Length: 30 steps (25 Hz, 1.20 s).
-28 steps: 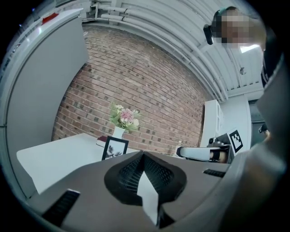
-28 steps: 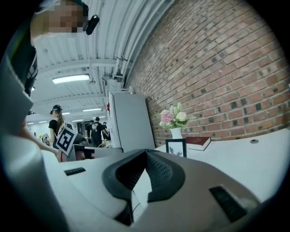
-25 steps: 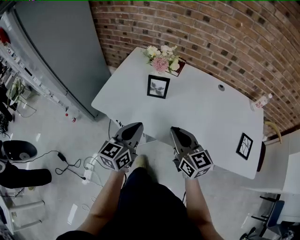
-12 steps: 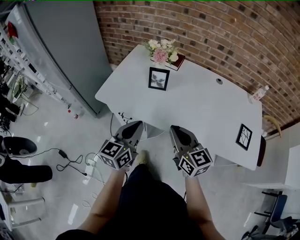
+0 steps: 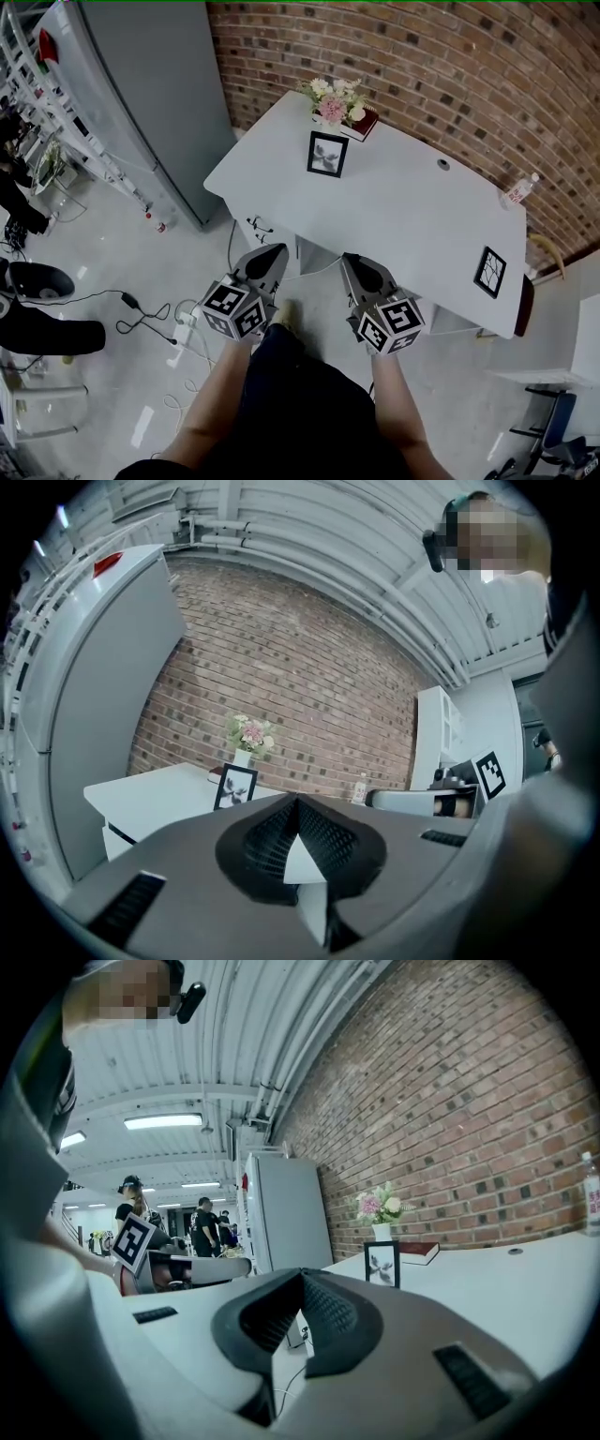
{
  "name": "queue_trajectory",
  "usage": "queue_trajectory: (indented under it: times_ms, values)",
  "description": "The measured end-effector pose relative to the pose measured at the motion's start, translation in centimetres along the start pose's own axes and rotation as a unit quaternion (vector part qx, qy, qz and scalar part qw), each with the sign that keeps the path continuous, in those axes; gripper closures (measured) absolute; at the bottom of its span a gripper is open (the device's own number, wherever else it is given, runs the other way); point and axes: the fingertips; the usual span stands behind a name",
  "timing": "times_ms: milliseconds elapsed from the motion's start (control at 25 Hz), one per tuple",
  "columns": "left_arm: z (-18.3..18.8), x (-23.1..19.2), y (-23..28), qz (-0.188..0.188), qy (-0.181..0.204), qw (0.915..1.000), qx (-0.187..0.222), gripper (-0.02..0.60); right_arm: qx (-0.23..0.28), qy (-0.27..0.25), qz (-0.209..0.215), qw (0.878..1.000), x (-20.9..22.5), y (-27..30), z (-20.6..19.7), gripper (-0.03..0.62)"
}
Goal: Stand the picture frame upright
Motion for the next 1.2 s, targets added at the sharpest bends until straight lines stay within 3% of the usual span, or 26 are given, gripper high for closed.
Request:
queue_trajectory:
  times_ms: [1200]
  values:
    - [-0.5,-0.1,-1.0,0.01,-0.004,0.9999,-0.002,0.581,-0.01,-0.001,0.014,1.0,-0.7,-0.5,-0.9,0.591]
Point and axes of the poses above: the fingertips, and each gripper's own axes: y forward along the fingers, x to its right, z out of its top, and after that the axes turned 10 degrees about x, right-handed
